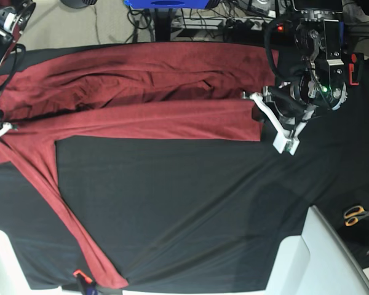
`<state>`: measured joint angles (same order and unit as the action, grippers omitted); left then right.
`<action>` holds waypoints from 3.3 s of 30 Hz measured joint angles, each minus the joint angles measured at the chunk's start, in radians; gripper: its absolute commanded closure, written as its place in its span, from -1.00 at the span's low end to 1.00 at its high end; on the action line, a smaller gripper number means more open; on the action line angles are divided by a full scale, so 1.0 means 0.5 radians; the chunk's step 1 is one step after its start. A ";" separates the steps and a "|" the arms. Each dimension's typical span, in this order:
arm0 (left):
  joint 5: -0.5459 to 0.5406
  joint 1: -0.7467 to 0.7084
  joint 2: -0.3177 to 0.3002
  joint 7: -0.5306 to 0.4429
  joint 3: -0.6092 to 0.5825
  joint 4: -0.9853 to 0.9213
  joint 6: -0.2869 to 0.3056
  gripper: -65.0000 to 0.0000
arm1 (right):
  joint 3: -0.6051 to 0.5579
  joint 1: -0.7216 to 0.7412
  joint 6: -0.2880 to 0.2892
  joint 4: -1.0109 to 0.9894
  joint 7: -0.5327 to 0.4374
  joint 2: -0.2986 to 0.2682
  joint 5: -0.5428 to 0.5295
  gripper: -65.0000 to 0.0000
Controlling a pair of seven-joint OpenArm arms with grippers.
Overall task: Fold the T-shirt properly
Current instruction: 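Pull the folded shirt with both grippers to straighten the fold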
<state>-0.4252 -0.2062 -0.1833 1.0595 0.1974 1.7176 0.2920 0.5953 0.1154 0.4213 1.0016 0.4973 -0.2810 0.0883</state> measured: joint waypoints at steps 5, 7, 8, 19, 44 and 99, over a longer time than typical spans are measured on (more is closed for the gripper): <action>0.005 0.002 -0.005 0.000 -0.005 0.000 -0.001 1.00 | 0.009 -0.061 0.010 0.008 0.000 0.033 0.012 1.00; 0.004 -0.017 -0.005 -0.002 -0.006 0.000 -0.001 1.00 | 0.012 -0.066 0.007 0.008 0.002 0.058 0.011 1.00; 0.005 -0.031 -0.005 0.000 -0.007 0.005 -0.001 1.00 | 0.012 -0.067 0.007 0.008 0.004 0.064 0.012 1.00; 0.012 -0.114 -0.005 -0.001 0.000 0.020 -0.002 1.00 | 0.005 -0.066 0.004 0.008 0.068 0.074 0.011 1.00; 0.092 -0.114 -0.004 -0.256 -0.014 -0.118 -0.005 1.00 | 0.010 -0.194 -0.002 0.486 0.376 0.210 0.011 1.00; 0.156 -0.108 0.006 -0.254 0.094 0.079 0.000 -0.86 | 0.282 -0.162 -0.020 0.731 0.472 0.254 0.022 -0.44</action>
<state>-0.3470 -0.2604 -0.1802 0.9325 0.2443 1.7569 0.2920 0.7361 0.0345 0.4114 1.3670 0.7334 -0.1539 0.0994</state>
